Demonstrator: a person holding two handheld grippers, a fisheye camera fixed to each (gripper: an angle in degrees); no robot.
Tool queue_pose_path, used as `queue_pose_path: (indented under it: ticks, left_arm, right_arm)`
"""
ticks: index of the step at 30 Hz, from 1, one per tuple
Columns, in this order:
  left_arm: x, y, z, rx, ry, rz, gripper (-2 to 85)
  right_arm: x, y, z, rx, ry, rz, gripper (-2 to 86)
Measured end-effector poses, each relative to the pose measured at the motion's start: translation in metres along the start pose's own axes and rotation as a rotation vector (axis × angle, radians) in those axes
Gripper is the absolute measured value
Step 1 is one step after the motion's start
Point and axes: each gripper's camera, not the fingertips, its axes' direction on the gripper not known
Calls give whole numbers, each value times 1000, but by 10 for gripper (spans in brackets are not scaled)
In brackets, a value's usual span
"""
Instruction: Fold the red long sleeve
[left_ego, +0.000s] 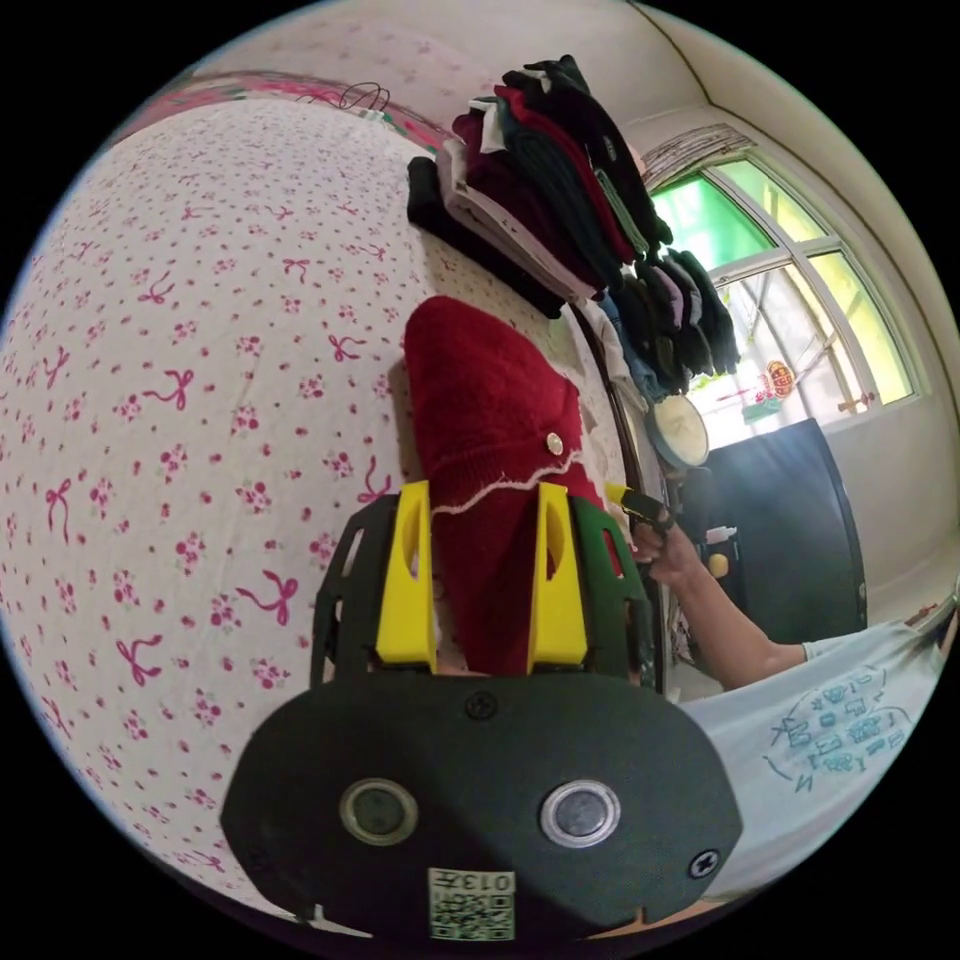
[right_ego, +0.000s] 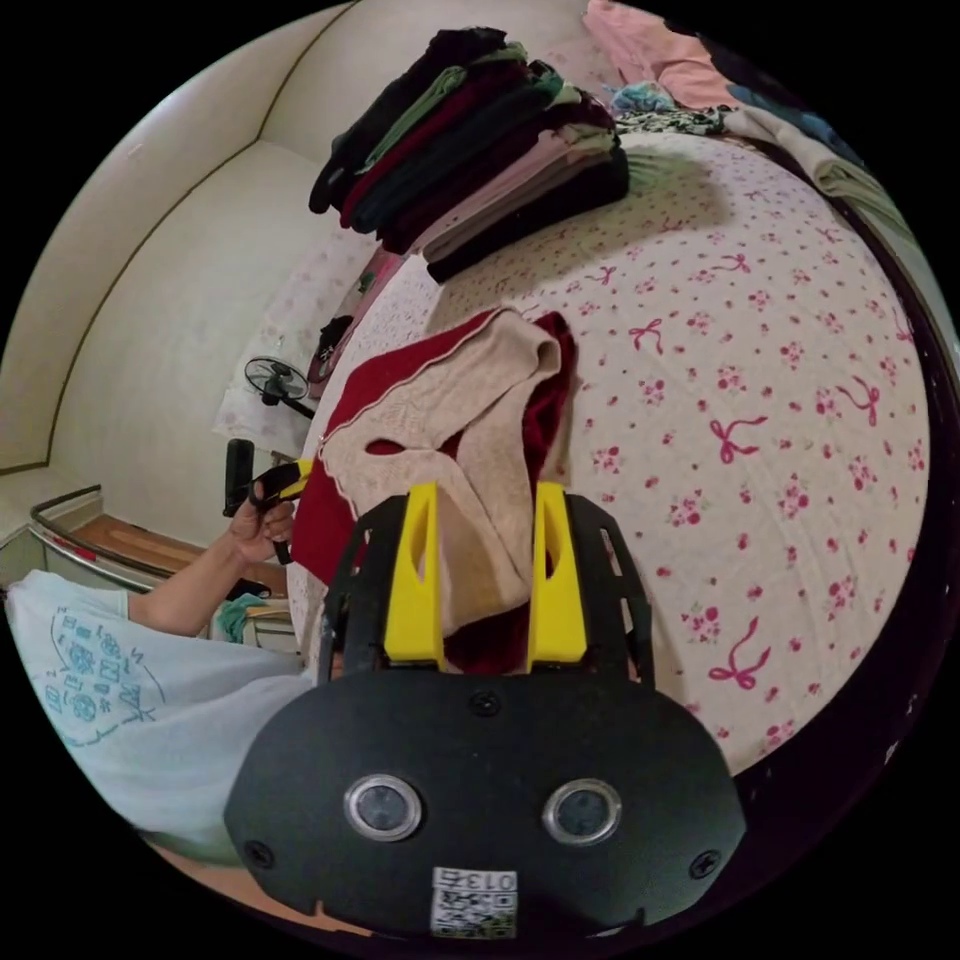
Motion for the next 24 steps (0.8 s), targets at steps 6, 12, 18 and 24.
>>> queue_pose_path:
  ticks: [6, 12, 18, 24]
  left_arm:
    - [-4, -21, -22, -6, -79, 73, 145]
    - [-24, -37, -28, -25, -12, 31, 144]
    - [-19, -47, -40, -13, -33, 25, 133]
    - [-9, -51, -53, 21, -83, 49, 133]
  right_arm:
    - [-7, -13, -1, -15, -40, -15, 138]
    - [-6, -33, -4, -25, 17, 1, 120]
    - [-15, -54, -5, -29, -43, 26, 34]
    - [-46, -75, -12, -58, 127, -37, 2]
